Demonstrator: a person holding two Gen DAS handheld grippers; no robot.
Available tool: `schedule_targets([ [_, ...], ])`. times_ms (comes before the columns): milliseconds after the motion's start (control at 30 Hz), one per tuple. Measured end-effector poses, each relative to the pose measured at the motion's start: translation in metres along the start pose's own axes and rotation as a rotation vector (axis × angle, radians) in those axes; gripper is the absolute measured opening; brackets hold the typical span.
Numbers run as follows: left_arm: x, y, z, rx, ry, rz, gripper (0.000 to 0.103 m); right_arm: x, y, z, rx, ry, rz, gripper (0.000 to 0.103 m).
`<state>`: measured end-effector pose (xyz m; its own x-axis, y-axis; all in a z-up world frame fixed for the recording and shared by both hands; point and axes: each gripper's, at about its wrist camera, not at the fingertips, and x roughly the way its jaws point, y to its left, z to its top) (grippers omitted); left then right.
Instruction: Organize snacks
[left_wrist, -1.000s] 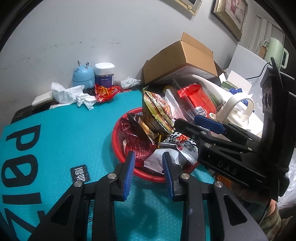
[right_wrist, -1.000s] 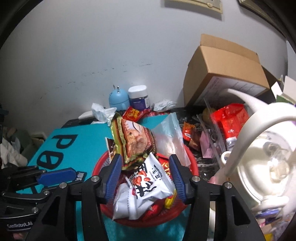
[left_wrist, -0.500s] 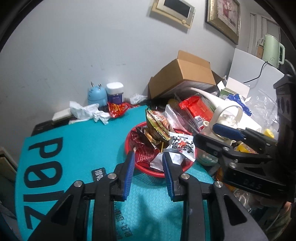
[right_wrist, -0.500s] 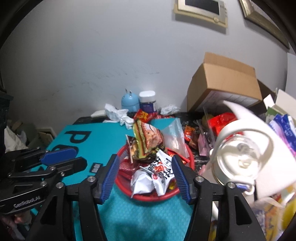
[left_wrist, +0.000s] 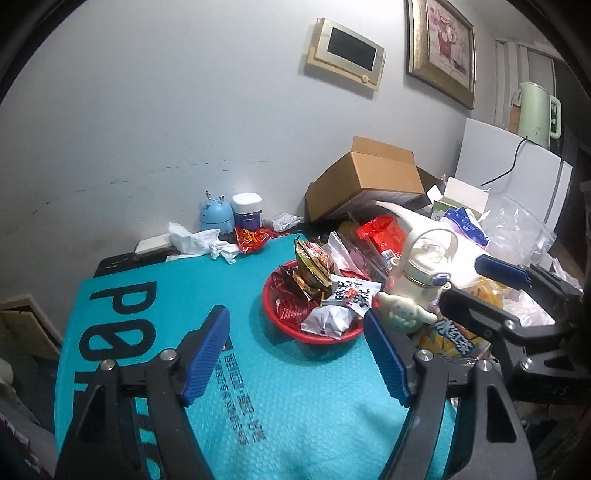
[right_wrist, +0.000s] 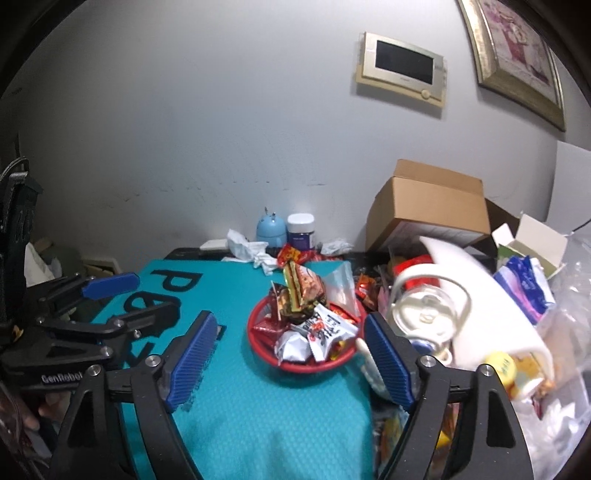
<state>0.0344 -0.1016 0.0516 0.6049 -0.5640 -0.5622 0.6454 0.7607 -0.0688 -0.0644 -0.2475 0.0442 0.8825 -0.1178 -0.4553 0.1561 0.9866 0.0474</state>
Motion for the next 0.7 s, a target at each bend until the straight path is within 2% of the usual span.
schedule_targets([
  [67,-0.007,-0.003,-0.004,-0.001,-0.005,0.012,0.075,-0.009,0.001,-0.004,0.004,-0.001,0.008,0.089],
  [300,-0.023,-0.014,-0.024,-0.001,0.010,0.028,0.077,-0.027,0.005,-0.029,0.005,0.027,0.012,0.089],
  [700,-0.033,-0.023,-0.062,-0.036,0.054,0.046,0.077,-0.036,0.007,-0.072,0.026,0.096,0.019,0.089],
])
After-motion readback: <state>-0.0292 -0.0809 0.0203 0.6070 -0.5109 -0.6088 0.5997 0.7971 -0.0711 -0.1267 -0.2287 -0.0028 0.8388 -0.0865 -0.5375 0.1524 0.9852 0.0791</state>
